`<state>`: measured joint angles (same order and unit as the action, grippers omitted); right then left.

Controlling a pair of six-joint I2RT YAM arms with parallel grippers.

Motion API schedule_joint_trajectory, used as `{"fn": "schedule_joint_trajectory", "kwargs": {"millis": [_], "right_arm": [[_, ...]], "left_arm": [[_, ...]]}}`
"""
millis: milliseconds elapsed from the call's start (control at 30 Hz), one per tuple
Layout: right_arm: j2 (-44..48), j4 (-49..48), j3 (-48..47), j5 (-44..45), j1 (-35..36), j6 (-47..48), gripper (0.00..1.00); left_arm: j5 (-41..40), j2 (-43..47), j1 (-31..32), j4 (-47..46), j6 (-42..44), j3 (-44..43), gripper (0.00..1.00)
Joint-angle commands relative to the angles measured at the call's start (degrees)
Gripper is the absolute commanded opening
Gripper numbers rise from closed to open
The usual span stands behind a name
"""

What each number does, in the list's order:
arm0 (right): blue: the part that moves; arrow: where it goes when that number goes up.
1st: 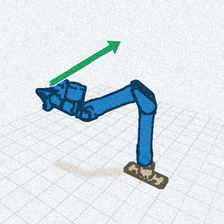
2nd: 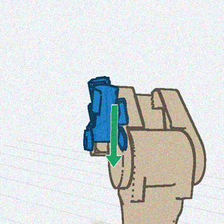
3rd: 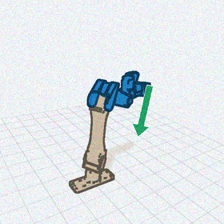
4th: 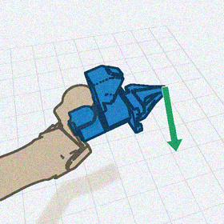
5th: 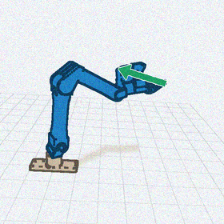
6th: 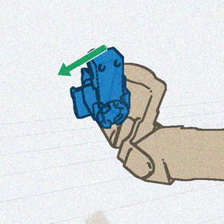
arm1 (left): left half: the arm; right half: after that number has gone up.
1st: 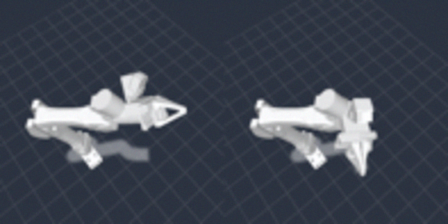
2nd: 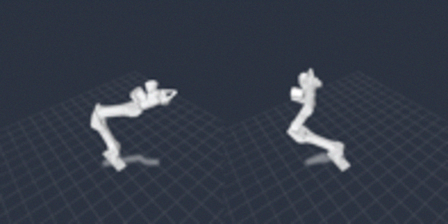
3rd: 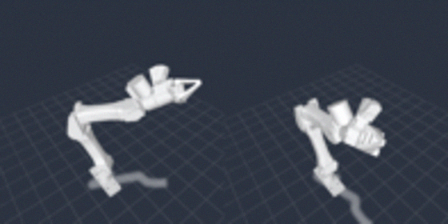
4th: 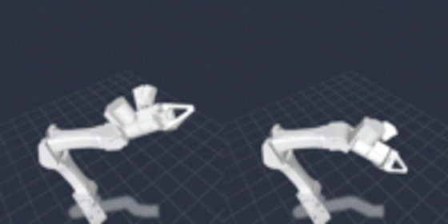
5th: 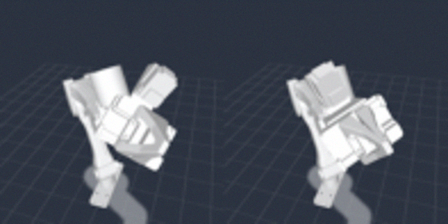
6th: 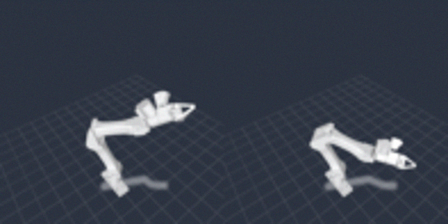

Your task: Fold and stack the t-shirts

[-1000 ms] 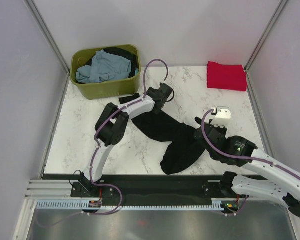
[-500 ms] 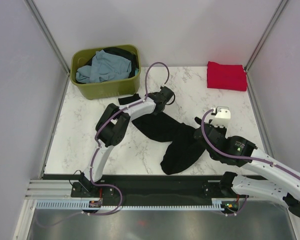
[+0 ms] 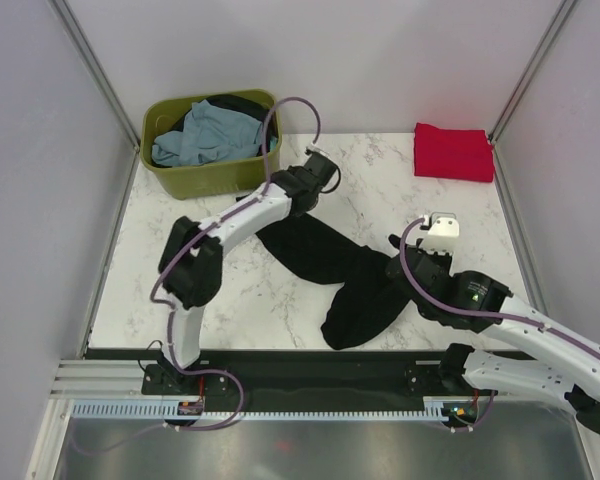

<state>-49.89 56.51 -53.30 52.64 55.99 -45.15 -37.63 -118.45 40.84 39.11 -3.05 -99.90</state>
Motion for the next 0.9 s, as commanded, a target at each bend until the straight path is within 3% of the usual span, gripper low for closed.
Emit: {"fn": "schedule_joint_trajectory", "kwargs": {"millis": [0, 133, 333, 667, 867], "right_arm": [[1.98, 0.35, -6.09, 2.81, -0.09, 1.29, 0.00], [6.11, -2.00, -12.17, 3.96, -0.18, 8.90, 0.00], [10.60, -7.63, -22.54, 6.33, -0.09, 21.75, 0.00], [16.04, -17.83, -37.30, -2.80, -0.18, 37.14, 0.00], [9.49, -19.42, -46.27, -0.45, -0.18, 46.36, 0.00]], "left_arm": [[-2.19, 18.37, -0.50, 4.21, -7.66, 1.45, 0.02], [-2.54, 32.91, -0.67, 7.64, -11.45, 4.36, 0.02], [-4.47, 51.53, -0.94, 10.28, -9.79, 3.22, 0.02], [-3.33, 65.27, -0.94, 12.30, -5.83, -2.84, 0.02], [-2.80, 63.62, -0.94, 12.39, -2.84, -9.17, 0.02]]}}
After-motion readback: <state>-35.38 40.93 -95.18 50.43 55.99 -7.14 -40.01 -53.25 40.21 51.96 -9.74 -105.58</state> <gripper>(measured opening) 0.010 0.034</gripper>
